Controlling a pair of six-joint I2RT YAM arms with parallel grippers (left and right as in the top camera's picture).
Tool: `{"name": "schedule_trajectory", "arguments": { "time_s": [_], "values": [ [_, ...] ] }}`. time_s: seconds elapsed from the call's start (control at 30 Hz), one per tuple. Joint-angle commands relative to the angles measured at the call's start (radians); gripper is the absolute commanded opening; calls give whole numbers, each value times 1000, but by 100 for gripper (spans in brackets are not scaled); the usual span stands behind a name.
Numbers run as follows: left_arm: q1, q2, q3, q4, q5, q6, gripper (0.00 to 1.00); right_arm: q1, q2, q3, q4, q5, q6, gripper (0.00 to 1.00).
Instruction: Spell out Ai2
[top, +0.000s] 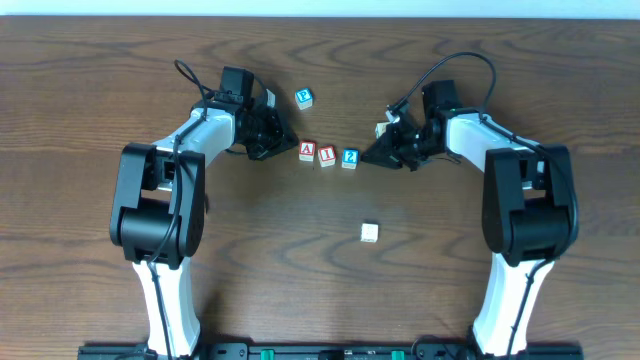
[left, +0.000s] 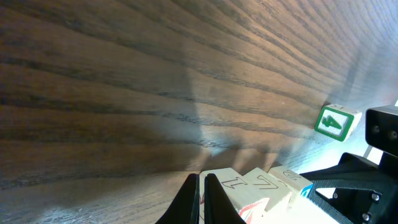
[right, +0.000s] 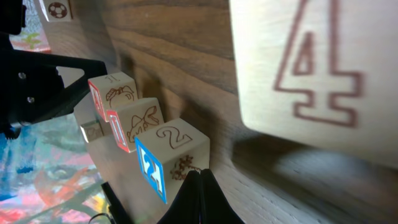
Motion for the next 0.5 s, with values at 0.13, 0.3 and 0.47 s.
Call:
{"name": "schedule_trajectory", "arguments": {
  "time_s": [0.13,0.3,0.47],
  "values": [
    [0,18,11,-8,26,-7,6,33,22,-1,15,-8,44,1],
    [0,18,11,-9,26,-7,6,37,22,-1,18,-8,51,2],
    [0,18,11,-10,34,-8,6,39,22,-1,53,-8,81,2]
  ]
}}
